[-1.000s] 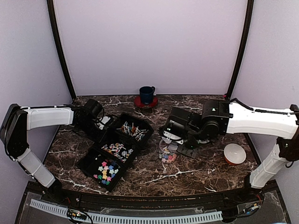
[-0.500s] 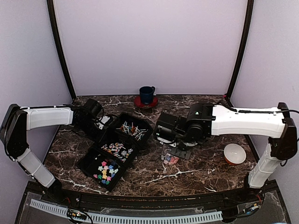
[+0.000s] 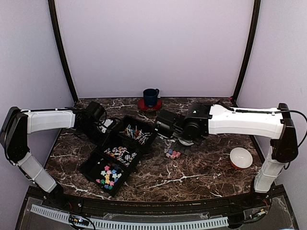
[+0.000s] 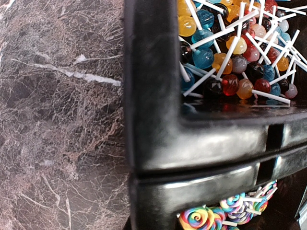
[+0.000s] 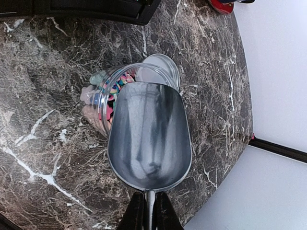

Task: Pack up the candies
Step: Move the packing bottle to the center of the board, then scoop the fake candies from the storage box.

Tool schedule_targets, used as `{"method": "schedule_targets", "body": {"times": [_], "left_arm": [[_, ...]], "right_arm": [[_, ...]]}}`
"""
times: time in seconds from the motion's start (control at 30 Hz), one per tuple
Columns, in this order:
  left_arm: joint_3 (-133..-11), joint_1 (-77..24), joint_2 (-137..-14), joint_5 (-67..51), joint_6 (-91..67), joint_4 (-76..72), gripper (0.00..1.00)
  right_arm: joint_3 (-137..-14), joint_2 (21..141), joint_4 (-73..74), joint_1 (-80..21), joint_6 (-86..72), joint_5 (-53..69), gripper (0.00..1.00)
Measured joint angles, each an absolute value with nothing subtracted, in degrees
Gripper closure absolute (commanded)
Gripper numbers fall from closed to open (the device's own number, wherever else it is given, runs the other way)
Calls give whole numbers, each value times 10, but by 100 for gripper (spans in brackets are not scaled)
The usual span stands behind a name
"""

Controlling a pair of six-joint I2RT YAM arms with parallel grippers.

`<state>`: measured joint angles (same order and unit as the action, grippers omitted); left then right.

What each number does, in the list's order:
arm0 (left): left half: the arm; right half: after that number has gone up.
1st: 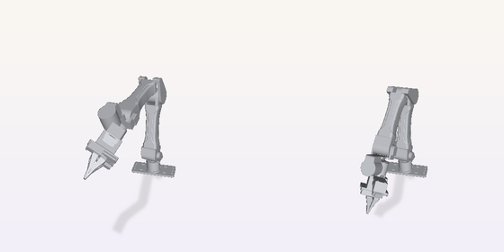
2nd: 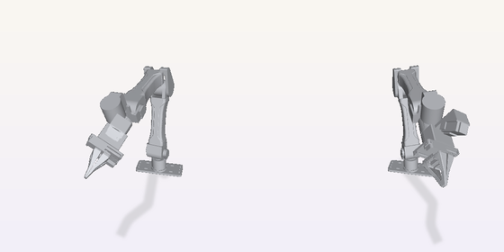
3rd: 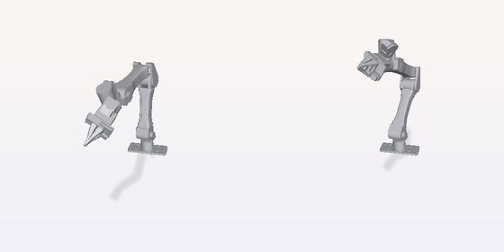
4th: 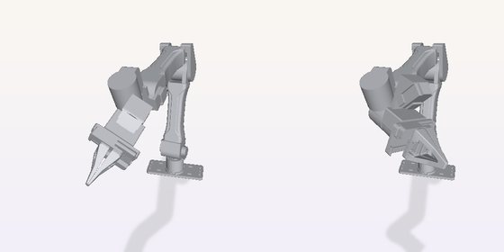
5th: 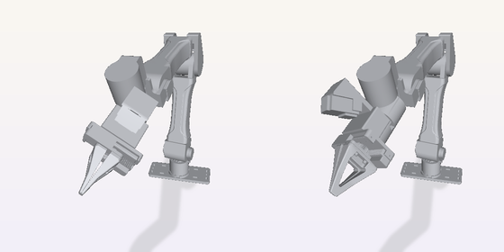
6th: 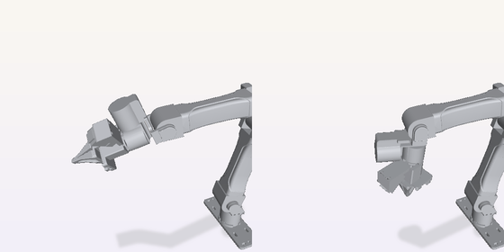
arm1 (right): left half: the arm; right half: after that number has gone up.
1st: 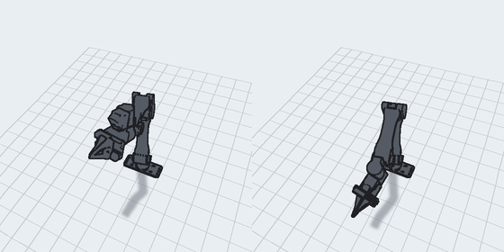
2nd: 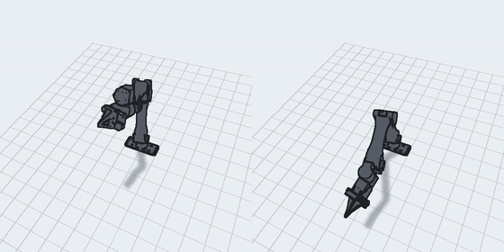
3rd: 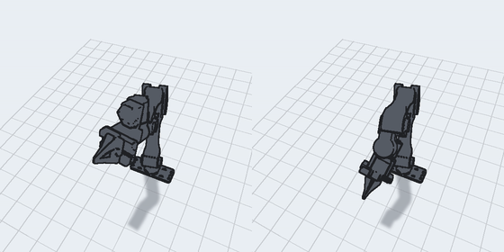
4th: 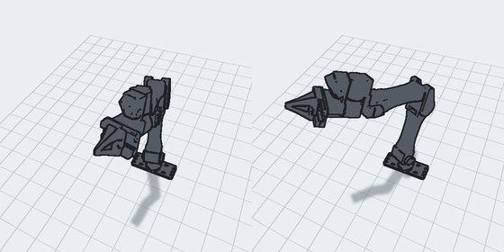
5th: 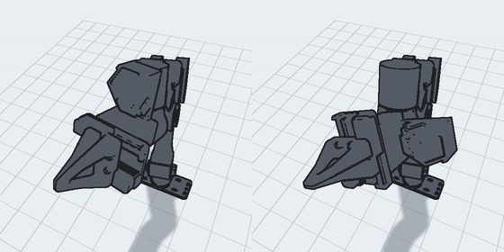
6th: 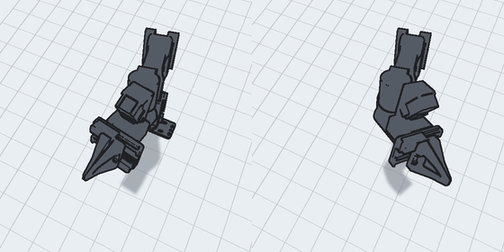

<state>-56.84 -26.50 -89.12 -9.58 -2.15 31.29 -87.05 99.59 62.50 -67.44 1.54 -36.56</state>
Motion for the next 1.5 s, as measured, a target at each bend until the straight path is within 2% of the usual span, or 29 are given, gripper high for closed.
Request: {"method": "schedule_targets", "body": {"times": [0.63,0.9,1.5], "left_arm": [[-568,-265,-891,-124,-21,313,100],[-568,-265,-895,-129,-21,313,100],[-568,-278,-900,-67,-13,317,100]], "right_arm": [[-1035,1016,700,-670,53,-339,100],[-1116,1090,701,-679,91,-300,100],[-1174,1214,681,-682,137,-284,100]]}}
